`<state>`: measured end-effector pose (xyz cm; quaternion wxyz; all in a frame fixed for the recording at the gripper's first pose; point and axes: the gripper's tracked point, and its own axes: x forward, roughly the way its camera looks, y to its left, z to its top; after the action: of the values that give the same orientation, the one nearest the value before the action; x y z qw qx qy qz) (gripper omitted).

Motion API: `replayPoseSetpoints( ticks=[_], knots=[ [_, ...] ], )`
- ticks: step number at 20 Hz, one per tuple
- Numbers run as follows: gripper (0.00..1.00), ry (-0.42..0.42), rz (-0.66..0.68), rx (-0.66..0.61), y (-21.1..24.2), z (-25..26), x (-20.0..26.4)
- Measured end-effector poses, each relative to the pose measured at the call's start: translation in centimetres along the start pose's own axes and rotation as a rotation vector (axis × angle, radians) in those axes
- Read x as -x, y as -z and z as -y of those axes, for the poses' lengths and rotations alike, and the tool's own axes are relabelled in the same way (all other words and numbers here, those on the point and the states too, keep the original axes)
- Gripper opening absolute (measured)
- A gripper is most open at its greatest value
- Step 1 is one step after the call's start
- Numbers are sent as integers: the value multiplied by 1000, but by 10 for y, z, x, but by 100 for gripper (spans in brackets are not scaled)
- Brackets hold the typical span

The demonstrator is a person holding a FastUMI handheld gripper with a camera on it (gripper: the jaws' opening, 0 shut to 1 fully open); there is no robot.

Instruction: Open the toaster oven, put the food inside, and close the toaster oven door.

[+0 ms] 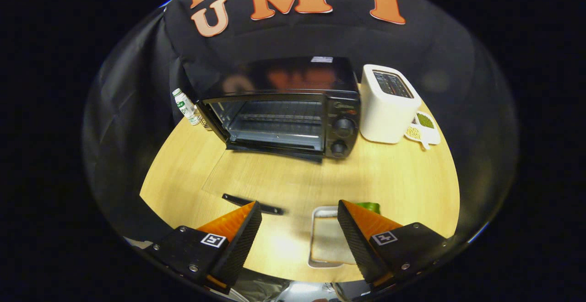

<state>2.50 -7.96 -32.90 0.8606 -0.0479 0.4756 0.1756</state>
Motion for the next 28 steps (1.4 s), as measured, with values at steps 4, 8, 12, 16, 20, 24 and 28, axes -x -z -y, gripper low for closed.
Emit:
replayPoseSetpoints(
  ticks=[4, 8, 12, 16, 20, 24, 28],
  knots=[
    [99, -30, -159, -15, 33, 46, 15],
    [99, -105, -262, -85, 45, 74, 12],
    [99, -146, -346, -189, 56, 89, -12],
    [97, -174, -408, -203, 72, 95, -31],
    [75, -213, -422, -203, 72, 85, -36],
    [45, -206, -437, -195, 77, 84, -29],
    [25, -169, -379, -182, 69, 79, -15]
  ],
)
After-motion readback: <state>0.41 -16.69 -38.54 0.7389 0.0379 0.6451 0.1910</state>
